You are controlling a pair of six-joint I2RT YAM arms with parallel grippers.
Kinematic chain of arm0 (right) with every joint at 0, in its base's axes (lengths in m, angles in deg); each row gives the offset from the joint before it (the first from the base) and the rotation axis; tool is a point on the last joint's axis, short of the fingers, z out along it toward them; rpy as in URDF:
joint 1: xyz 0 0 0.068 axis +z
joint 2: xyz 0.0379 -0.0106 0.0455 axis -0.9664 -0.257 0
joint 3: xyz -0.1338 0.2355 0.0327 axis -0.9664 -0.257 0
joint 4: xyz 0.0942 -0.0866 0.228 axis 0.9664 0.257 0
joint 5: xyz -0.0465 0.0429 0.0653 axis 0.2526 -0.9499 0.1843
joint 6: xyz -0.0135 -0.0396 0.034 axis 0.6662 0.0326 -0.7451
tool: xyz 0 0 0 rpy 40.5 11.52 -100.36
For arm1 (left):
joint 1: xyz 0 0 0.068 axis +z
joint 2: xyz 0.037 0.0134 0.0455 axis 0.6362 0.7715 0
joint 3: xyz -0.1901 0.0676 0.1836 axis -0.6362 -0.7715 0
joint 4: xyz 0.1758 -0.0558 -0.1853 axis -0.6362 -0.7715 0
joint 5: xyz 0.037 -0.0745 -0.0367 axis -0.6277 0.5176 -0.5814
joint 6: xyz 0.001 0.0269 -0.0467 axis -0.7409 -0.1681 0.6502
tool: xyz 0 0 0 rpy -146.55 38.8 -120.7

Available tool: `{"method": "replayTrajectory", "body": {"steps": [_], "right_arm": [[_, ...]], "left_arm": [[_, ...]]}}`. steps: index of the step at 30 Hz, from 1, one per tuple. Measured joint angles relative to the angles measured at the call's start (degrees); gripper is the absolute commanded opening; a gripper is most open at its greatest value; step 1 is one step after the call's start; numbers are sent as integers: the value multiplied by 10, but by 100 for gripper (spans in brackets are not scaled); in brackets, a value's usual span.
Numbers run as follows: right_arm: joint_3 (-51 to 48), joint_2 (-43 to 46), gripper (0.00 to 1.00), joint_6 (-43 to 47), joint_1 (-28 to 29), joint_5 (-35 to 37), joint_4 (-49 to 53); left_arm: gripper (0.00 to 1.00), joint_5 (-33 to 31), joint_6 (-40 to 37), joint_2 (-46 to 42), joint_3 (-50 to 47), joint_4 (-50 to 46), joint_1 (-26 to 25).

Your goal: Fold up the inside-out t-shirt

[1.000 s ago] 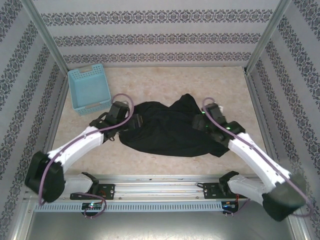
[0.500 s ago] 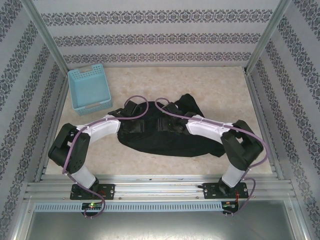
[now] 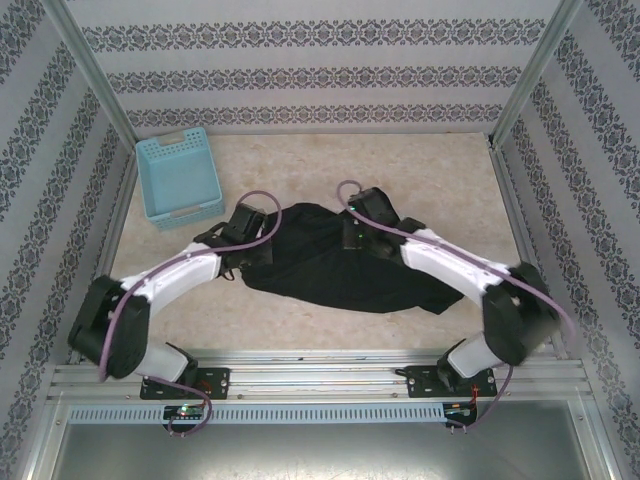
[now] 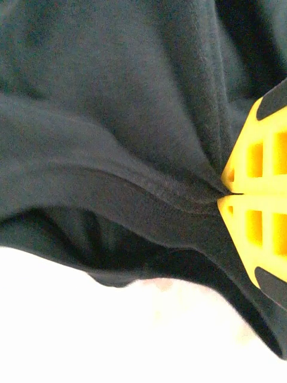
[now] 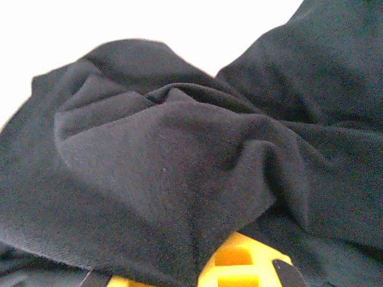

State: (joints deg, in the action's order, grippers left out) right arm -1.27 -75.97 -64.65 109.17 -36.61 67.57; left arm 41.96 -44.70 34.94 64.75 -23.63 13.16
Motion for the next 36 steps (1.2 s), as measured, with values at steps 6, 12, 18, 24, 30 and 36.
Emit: {"method": "replayTrajectory", "body": {"steps": [6,12,18,24,30,36], "right_arm": [[-79,162,0,14,-9,-57,16],[-120,155,1,9,-19,-96,23],[-26,-33,15,17,-74,-87,40],[111,-149,53,61,-77,-2,75],[100,-99,60,94,-4,84,111],[94,-39,56,73,78,73,113]], "left_arm": [[0,64,6,-129,-54,63,0],[0,89,10,-120,-84,78,0],[0,71,10,7,-21,62,2],[0,56,19,72,39,58,14],[0,64,30,71,27,63,16],[0,76,46,54,-10,75,16]]}}
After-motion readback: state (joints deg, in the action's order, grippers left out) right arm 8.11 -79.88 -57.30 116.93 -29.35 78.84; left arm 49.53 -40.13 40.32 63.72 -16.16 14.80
